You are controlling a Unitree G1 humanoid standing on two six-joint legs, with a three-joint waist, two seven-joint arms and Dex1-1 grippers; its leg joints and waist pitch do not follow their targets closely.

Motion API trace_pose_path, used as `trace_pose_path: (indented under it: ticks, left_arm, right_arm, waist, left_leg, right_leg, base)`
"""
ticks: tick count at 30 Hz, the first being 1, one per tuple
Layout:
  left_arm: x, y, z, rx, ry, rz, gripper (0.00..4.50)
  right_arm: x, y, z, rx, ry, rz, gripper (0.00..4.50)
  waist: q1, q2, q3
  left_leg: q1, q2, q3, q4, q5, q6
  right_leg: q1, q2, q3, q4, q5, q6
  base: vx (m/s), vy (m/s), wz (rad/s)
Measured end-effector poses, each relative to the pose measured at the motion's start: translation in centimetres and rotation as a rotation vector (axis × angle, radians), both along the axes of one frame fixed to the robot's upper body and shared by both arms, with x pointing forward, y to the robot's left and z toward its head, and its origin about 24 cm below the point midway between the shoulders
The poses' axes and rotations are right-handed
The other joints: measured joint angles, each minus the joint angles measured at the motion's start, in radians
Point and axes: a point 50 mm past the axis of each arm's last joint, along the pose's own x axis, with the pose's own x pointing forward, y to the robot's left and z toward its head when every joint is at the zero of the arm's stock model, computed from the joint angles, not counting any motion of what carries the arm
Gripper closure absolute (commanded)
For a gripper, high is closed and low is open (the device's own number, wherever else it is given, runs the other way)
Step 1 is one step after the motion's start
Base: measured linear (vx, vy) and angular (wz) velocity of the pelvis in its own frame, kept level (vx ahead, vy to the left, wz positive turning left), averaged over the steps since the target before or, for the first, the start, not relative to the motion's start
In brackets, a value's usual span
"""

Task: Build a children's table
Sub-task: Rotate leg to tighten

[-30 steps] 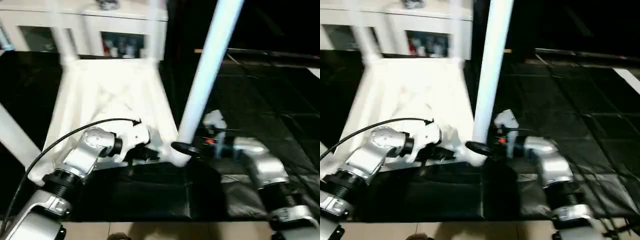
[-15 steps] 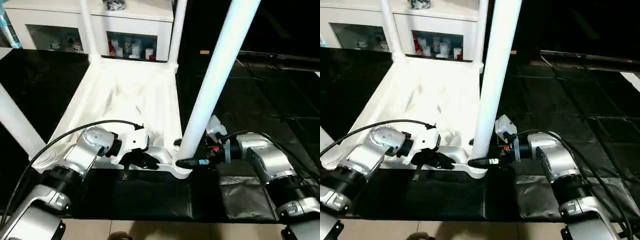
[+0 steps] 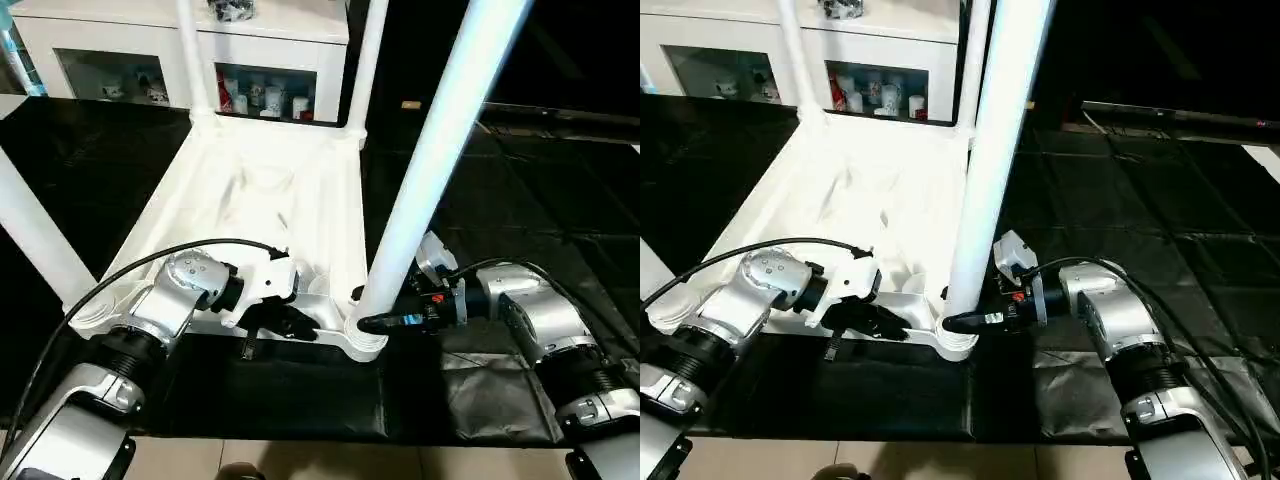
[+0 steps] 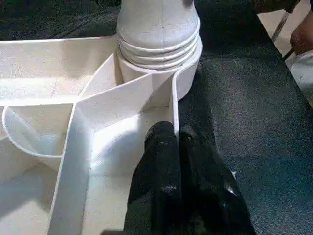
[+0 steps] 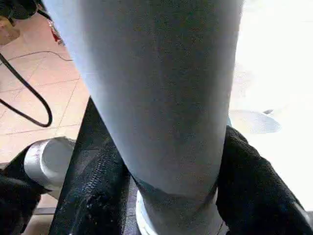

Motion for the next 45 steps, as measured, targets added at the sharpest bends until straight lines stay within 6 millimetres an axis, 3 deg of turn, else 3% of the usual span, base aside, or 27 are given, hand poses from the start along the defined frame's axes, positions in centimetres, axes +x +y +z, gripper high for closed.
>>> trace_pose_path:
  ticks: [11, 14, 15, 24, 28, 30, 31, 39, 45]
  left_arm:
    - [0.0, -0.8, -0.3, -0.023, 0.022, 0.023, 4.50]
    - [0.6, -1.0, -0.5, -0.040, 0.026, 0.144, 4.50]
    - [0.8, -1.0, -0.6, -0.045, 0.025, 0.182, 4.50]
    - [2.0, -3.6, -1.0, -0.074, 0.006, 0.539, 4.50]
    - [2.5, -5.0, -1.0, -0.078, -0.025, 0.662, 4.50]
    - [2.5, -5.2, -1.0, -0.080, -0.033, 0.678, 4.50]
    - [2.6, -5.3, -0.9, -0.080, -0.037, 0.681, 4.50]
    - [2.7, -4.7, -0.7, -0.057, -0.079, 0.645, 4.50]
    - [2.5, -3.4, -0.4, -0.043, -0.103, 0.540, 4.50]
  right_arm:
    - [-1.0, -0.2, -0.7, 0.049, 0.023, -0.055, 2.43]
    - [-0.7, 0.0, -1.3, 0.097, 0.026, -0.225, 2.43]
    - [-0.5, 0.1, -1.4, 0.108, 0.029, -0.283, 2.43]
    - [2.7, 1.9, -1.8, 0.138, 0.060, -0.780, 2.43]
    - [4.4, 3.3, -1.3, 0.100, 0.051, -0.940, 2.43]
    - [4.6, 3.4, -1.2, 0.093, 0.045, -0.960, 2.43]
    - [4.6, 3.4, -1.2, 0.094, 0.042, -0.965, 1.87]
    - [4.1, 3.6, -1.6, 0.124, 0.052, -0.930, 1.26]
    - [2.6, 2.3, -1.7, 0.159, 0.048, -0.794, 0.83]
  waist:
    - [0.022, 0.001, 0.000]
    - [0.017, 0.002, 0.000]
    - [0.013, 0.003, 0.000]
    - [-0.080, 0.005, -0.001]
    - [-0.098, 0.005, -0.001]
    - [-0.094, 0.005, -0.001]
    - [-0.088, 0.005, -0.001]
    - [-0.088, 0.005, -0.001]
    - [-0.079, 0.004, 0.000]
  left_leg:
    - [0.001, 0.000, 0.000, 0.000, 0.000, 0.000]
    - [0.006, 0.000, 0.000, 0.000, 0.000, -0.001]
    - [0.007, 0.000, 0.000, 0.000, 0.000, -0.001]
    - [0.011, -0.001, -0.003, -0.001, 0.001, -0.003]
    - [0.013, -0.001, -0.003, -0.007, 0.001, -0.005]
    - [0.013, -0.001, -0.003, -0.010, 0.001, -0.005]
    - [0.013, -0.001, -0.003, -0.011, 0.001, -0.005]
    - [0.013, -0.001, -0.002, -0.011, 0.001, -0.005]
    - [0.012, -0.001, -0.002, -0.011, 0.001, -0.005]
  right_leg:
    - [0.001, 0.000, 0.000, 0.001, 0.000, 0.000]
    - [0.003, 0.000, 0.000, 0.002, 0.001, -0.001]
    - [0.004, 0.000, 0.001, 0.002, 0.000, 0.003]
    - [0.003, 0.000, -0.001, 0.001, 0.004, 0.003]
    - [0.001, 0.002, 0.000, 0.000, 0.003, 0.002]
    - [0.001, 0.002, 0.000, -0.002, 0.002, 0.002]
    - [0.001, 0.002, 0.000, -0.002, 0.002, 0.001]
    - [0.001, 0.002, 0.000, -0.004, 0.003, 0.000]
    - [-0.002, 0.002, 0.000, -0.006, 0.006, -0.005]
  base:
    - [0.000, 0.000, 0.00]
    - [0.000, 0.000, 0.00]
    - [0.000, 0.000, 0.00]
    - [0.000, 0.000, 0.00]
    - [0.000, 0.000, 0.00]
    - [0.000, 0.000, 0.00]
    - [0.000, 0.000, 0.00]
    - [0.000, 0.000, 0.00]
    - [0.000, 0.000, 0.00]
